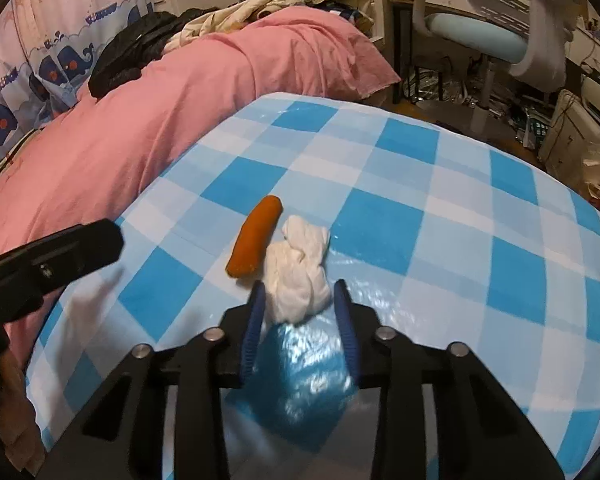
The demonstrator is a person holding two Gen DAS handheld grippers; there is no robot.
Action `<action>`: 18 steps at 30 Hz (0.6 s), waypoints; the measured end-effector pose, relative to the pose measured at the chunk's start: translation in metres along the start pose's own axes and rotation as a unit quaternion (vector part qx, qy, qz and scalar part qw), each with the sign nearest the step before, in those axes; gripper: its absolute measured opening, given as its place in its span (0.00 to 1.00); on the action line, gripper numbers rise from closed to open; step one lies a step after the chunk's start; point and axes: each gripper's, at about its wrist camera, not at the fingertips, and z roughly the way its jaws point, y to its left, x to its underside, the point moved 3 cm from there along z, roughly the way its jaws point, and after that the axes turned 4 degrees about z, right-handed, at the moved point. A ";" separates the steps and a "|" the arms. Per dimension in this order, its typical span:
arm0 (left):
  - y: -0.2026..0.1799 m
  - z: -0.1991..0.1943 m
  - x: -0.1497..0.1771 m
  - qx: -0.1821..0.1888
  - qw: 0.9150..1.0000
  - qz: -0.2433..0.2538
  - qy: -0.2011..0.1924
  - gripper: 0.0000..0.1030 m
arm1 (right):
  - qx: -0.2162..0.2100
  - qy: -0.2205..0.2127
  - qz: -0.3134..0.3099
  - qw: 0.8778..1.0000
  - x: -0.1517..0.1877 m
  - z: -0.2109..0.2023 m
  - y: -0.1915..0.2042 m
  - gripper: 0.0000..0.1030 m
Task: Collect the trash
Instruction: 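Grasp the white tissue with the right gripper while the left grasps the orange crust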
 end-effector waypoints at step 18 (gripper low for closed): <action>-0.049 0.075 -0.016 0.001 0.997 0.066 0.036 0.57 | -0.046 0.004 0.048 0.998 0.057 -0.075 -0.049 0.14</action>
